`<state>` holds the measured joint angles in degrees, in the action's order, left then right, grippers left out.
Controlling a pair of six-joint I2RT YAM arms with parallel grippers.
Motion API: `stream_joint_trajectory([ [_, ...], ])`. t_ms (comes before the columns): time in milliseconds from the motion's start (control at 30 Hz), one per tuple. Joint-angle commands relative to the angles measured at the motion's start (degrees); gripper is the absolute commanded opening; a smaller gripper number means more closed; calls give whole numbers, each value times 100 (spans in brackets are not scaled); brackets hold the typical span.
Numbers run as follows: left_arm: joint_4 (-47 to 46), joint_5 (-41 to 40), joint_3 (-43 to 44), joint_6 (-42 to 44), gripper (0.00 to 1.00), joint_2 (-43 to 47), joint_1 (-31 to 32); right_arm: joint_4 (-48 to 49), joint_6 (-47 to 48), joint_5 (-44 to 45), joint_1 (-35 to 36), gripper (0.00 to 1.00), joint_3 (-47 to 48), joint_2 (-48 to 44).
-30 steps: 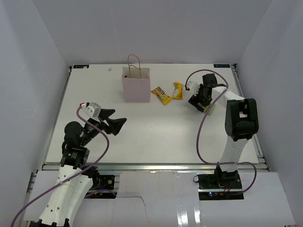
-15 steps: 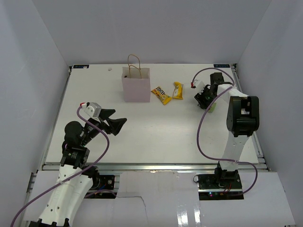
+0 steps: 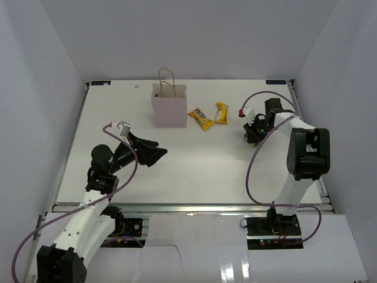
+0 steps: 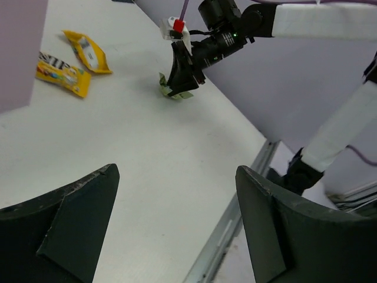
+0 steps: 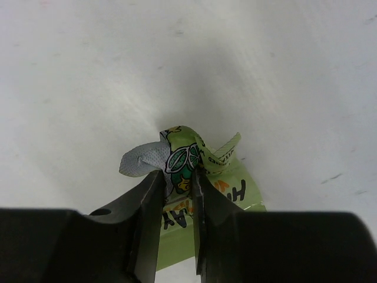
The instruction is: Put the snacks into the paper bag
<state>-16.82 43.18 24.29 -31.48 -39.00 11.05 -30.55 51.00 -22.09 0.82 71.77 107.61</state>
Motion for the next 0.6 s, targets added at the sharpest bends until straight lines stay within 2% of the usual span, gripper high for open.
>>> stream_joint_trajectory([
  [0,-1094,-9,-302,-1664,90,-606,265,-224,-11,-891,6,17,-294,-721],
  [67,-1201,-413,-294,-1860,90,-836,694,-259,-46,-1191,6,16,-566,-1161],
  [100,-1218,-877,-259,-1983,90,-1072,862,-302,-38,-1593,6,16,-637,-1277],
  [200,-1280,-1372,-57,-2019,90,-1512,1434,-522,-55,-2349,15,15,-804,-1664],
  [300,-1289,-1269,251,-1958,91,-1996,1637,-601,-275,-2888,67,14,-744,-1902],
  [467,-965,-1075,278,-1160,95,-1805,1646,-707,-836,-3319,611,13,178,-1754],
  [500,-798,-1066,304,-967,95,-1717,1646,-629,-1107,-3346,734,12,615,-1683],
  [567,88,-1206,505,-238,95,-1437,1646,-471,-1390,-3224,1138,12,1091,-1455],
])
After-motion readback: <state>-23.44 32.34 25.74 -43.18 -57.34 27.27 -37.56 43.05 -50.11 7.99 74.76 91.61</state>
